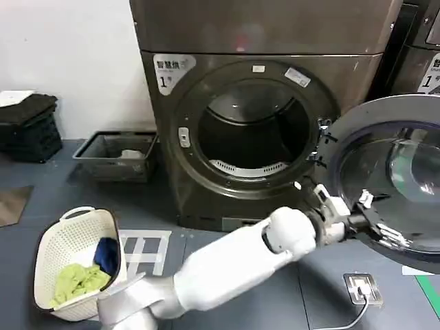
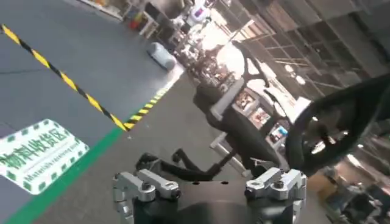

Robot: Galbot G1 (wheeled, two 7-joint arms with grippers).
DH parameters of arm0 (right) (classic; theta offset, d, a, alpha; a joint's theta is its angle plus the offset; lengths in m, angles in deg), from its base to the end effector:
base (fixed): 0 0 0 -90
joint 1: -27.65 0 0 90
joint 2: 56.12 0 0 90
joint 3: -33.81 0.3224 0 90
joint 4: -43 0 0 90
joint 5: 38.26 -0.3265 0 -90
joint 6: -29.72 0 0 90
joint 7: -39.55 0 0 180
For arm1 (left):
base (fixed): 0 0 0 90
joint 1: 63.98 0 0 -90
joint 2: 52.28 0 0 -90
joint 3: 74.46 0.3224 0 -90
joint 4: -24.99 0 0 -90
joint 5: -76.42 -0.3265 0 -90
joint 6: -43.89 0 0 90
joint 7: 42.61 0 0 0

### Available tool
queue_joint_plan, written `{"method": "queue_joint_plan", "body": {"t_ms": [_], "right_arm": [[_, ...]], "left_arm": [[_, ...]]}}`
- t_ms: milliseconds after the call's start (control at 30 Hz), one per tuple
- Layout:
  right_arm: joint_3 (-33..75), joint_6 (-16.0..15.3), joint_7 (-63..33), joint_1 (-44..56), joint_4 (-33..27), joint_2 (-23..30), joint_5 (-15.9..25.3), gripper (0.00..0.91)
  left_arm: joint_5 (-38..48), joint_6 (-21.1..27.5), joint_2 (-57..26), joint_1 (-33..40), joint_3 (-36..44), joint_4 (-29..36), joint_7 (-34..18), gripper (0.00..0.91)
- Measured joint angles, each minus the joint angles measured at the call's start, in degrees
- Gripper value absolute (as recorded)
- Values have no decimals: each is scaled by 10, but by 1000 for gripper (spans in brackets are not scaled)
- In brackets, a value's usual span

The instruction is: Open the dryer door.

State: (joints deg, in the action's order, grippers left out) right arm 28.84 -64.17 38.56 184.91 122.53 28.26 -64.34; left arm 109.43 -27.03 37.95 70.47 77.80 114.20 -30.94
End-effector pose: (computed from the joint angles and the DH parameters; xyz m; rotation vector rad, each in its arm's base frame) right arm -0.3107 -0.3557 -0.1604 -1.7714 -1.6916 0.5001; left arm 0.3366 -0.2903 -0.1261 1.9442 2.3926 0.1791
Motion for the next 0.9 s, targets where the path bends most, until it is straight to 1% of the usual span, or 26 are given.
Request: {"method": "queue_joint_plan", "body": {"t_ms": [167, 333, 433, 567, 600, 733, 900], "right_arm": [[0, -21, -4, -2, 13, 1, 0, 907], [5, -34, -9, -2, 36, -5, 0, 907], [5, -55, -14, -5, 51, -7, -1, 907], [5, -73, -22, -8, 62, -12, -2, 907], [5, -73, -23, -9, 62, -15, -3, 907], [5, -71, -22, -9, 61, -21, -11, 907], [0, -68, -12, -12, 65, -24, -17, 907]], "left_arm": [[46, 61, -123, -31, -24, 119, -31, 907], [101, 133, -233, -82, -77, 241, -70, 907], [130, 171, -289, -117, -120, 301, -89, 907], [172, 224, -353, -160, -184, 359, -118, 907], [179, 231, -365, -169, -198, 369, -123, 907], [223, 232, -413, -204, -255, 399, -162, 907], [270, 232, -465, -247, -332, 415, -208, 907]]}}
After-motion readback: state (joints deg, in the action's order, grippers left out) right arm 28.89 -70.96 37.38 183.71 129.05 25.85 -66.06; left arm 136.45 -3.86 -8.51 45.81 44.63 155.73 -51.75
